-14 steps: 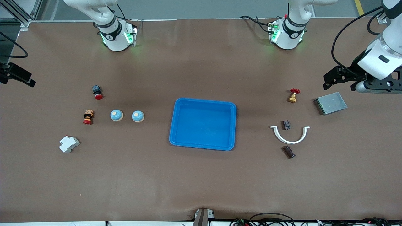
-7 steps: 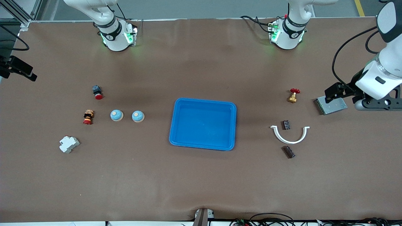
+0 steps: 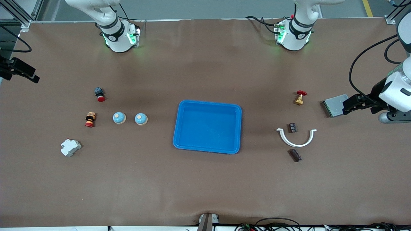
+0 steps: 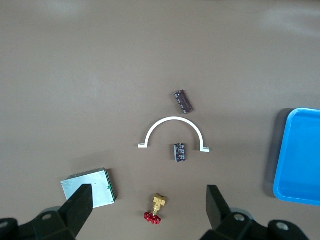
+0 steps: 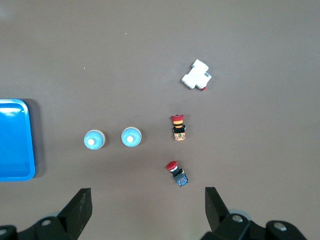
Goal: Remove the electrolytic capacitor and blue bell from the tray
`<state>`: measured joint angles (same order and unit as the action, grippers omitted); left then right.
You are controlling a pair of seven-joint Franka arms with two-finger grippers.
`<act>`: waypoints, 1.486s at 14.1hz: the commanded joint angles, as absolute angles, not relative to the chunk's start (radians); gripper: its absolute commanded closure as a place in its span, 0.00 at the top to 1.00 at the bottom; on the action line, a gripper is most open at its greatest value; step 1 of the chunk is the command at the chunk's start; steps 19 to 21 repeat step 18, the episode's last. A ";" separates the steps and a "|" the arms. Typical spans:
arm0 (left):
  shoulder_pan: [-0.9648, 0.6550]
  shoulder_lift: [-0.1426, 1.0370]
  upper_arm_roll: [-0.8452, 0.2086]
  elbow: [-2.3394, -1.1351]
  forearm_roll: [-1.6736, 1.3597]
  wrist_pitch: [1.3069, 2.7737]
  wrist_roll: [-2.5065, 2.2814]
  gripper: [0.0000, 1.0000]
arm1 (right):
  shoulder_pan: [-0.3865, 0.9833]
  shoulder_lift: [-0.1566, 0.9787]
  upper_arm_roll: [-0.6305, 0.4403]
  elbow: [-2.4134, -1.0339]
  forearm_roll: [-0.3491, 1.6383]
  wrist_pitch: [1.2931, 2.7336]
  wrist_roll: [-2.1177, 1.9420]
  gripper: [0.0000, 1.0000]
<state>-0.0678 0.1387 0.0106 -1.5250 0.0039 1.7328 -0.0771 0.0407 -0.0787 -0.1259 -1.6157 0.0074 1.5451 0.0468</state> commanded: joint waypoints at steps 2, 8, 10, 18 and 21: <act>-0.071 0.112 0.006 -1.511 0.005 1.660 -0.077 1.00 | 0.023 -0.112 -0.107 -1.657 -0.002 1.557 0.037 1.00; -0.072 0.114 0.003 -1.509 0.008 1.654 -0.077 1.00 | 0.029 -0.112 -0.107 -1.661 0.000 1.560 0.038 1.00; -0.078 0.115 0.002 -1.509 0.006 1.654 -0.086 1.00 | 0.022 -0.112 -0.107 -1.661 0.000 1.560 0.038 1.00; -0.080 0.115 0.002 -1.509 0.006 1.654 -0.083 1.00 | -0.060 -0.114 -0.035 -1.666 0.002 1.562 0.037 1.00; -0.080 0.115 0.002 -1.509 0.006 1.654 -0.083 1.00 | -0.060 -0.114 -0.035 -1.666 0.002 1.562 0.037 1.00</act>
